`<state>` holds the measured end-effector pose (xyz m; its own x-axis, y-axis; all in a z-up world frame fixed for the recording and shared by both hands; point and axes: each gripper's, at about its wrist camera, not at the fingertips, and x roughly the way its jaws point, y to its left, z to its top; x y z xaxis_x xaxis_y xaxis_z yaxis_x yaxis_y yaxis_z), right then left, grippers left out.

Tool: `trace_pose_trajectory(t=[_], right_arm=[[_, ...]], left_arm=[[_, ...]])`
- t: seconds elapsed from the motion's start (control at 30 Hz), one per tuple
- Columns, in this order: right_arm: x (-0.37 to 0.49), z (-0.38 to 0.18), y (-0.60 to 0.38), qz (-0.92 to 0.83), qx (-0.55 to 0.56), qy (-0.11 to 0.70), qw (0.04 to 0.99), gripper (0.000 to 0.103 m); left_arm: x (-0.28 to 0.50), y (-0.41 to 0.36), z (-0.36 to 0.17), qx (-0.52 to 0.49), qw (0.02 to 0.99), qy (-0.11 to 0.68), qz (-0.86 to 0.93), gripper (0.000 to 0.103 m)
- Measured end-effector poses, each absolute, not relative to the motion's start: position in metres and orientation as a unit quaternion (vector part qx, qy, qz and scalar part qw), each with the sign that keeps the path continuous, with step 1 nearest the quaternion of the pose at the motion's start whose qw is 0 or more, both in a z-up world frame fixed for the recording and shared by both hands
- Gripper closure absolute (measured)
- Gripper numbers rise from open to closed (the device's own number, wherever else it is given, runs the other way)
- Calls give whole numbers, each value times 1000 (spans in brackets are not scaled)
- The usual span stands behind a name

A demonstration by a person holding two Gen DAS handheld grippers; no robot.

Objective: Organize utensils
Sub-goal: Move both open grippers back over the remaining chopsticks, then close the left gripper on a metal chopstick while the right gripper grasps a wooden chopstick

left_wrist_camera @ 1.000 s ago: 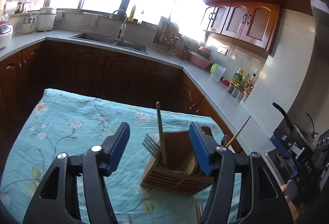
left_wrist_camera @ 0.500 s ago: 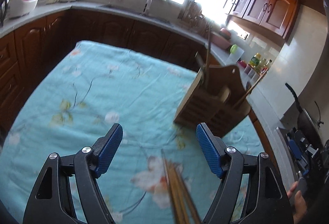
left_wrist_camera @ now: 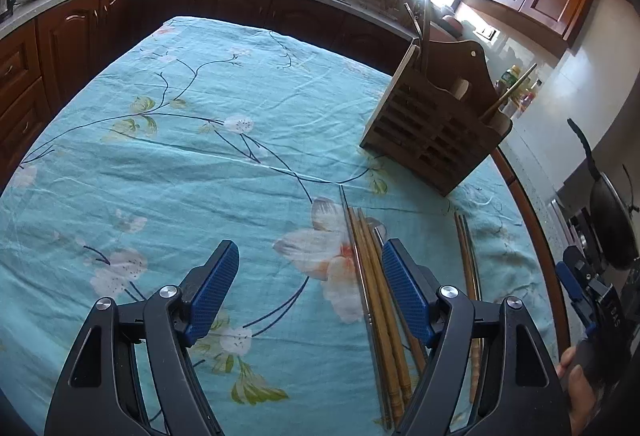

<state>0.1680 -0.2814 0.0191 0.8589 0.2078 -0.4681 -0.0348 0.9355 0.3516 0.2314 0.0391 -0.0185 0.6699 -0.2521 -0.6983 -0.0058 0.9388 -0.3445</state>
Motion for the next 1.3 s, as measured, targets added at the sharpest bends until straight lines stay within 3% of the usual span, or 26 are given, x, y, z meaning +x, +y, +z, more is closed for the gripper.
trace_pose_trajectory(t=[0.23, 0.43, 0.63, 1.17, 1.3], right_arm=[[174, 18, -268, 77, 153, 269, 948, 26], [187, 11, -258, 81, 143, 291, 942, 57], [209, 1, -244, 95, 130, 322, 933, 79], [265, -38, -228, 96, 106, 407, 902, 90], [273, -44, -229, 91, 99, 419, 898, 91]], left_arm=[[244, 35, -18, -149, 895, 414, -68, 30], [260, 28, -21, -142, 888, 431, -78, 51], [282, 20, -26, -134, 881, 445, -86, 64], [336, -12, -54, -88, 862, 489, -101, 88], [338, -18, -55, -66, 866, 485, -106, 89]])
